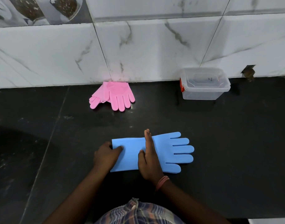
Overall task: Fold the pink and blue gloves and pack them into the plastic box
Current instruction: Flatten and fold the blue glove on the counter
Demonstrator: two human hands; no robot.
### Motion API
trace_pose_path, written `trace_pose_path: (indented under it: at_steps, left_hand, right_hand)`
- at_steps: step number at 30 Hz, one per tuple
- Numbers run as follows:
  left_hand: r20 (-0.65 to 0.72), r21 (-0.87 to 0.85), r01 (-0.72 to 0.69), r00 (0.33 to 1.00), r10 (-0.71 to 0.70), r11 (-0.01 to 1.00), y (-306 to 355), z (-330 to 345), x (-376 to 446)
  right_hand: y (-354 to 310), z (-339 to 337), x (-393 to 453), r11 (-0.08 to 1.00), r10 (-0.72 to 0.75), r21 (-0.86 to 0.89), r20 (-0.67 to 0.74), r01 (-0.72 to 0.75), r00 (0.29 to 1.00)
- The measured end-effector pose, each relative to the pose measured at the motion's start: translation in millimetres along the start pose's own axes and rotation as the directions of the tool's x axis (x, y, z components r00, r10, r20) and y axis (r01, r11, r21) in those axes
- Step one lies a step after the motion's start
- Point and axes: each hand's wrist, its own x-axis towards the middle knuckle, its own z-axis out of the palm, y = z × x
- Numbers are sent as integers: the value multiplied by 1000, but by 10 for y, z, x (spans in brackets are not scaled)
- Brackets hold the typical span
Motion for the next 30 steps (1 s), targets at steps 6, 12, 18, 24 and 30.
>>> trace_pose_path:
  at_steps: [6,12,18,24,30]
  left_hand:
    - [185,-317,102,982,-44,943,-65,-102,82]
    - [306,-582,275,946,-107,765,-203,-116,122]
    - [397,-625,247,917,29,741,-233,-151,155]
    - [365,-648,86,907,209,757,-146,-252,172]
    - [435,-617,100,870,232,781,62,-381,271]
  right_hand:
    - [-48,-31,-10,998,13,55,-21,-12,1000]
    - [32,-70,-152,999,32,29,-13,-32,999]
    - [-133,-262,-21,1000,-23,18,-117,25,993]
    - [61,-1348,596,655,337,-739,102,-155,936]
    - [92,-1571,899,785,393,-607,338,-121,855]
